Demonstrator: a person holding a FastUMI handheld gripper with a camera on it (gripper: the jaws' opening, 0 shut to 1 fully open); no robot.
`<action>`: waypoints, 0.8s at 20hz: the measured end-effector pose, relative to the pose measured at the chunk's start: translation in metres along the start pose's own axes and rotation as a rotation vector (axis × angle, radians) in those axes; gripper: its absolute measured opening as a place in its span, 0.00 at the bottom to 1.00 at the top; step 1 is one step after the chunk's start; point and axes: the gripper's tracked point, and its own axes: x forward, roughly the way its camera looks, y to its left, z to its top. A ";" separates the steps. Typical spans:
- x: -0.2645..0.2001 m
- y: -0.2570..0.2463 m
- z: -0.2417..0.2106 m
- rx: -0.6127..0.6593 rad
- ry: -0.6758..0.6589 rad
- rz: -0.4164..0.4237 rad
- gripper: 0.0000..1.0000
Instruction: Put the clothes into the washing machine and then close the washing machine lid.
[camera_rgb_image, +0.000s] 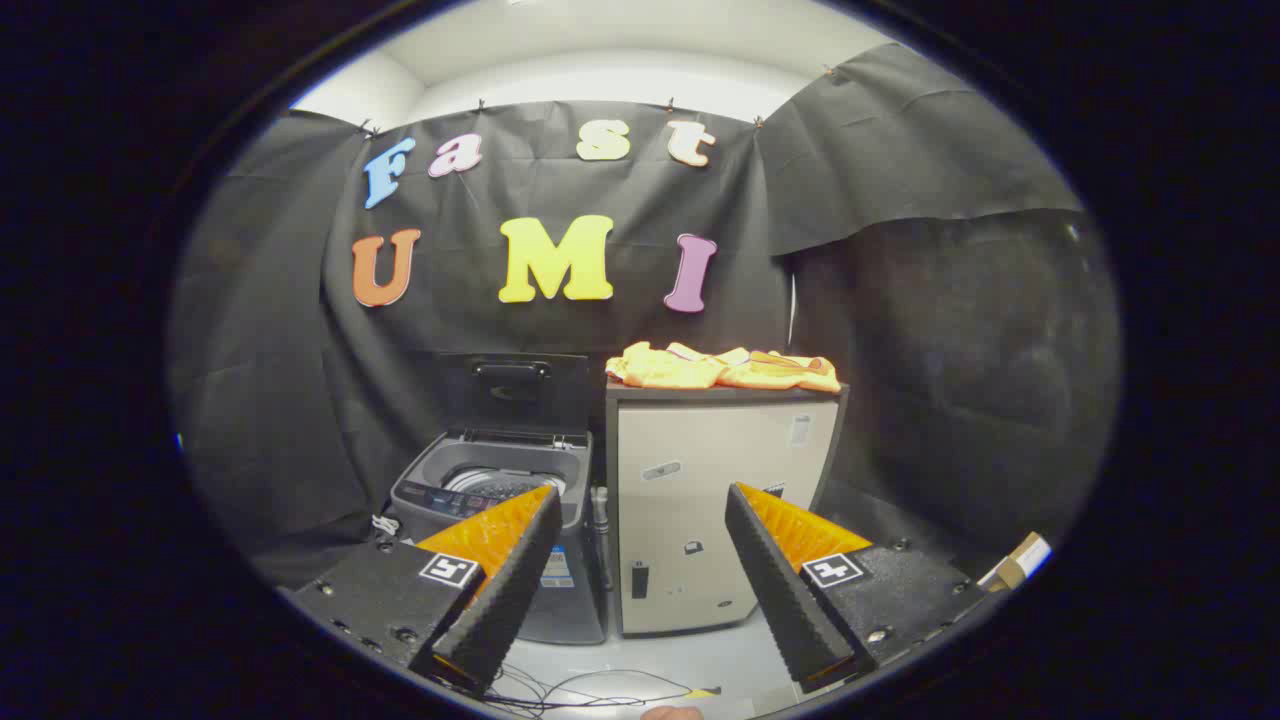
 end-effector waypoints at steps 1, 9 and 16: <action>-0.001 -0.001 -0.001 0.006 0.003 -0.004 1.00; -0.003 -0.001 0.001 0.026 0.007 -0.009 1.00; -0.008 -0.004 -0.003 0.034 0.015 -0.019 1.00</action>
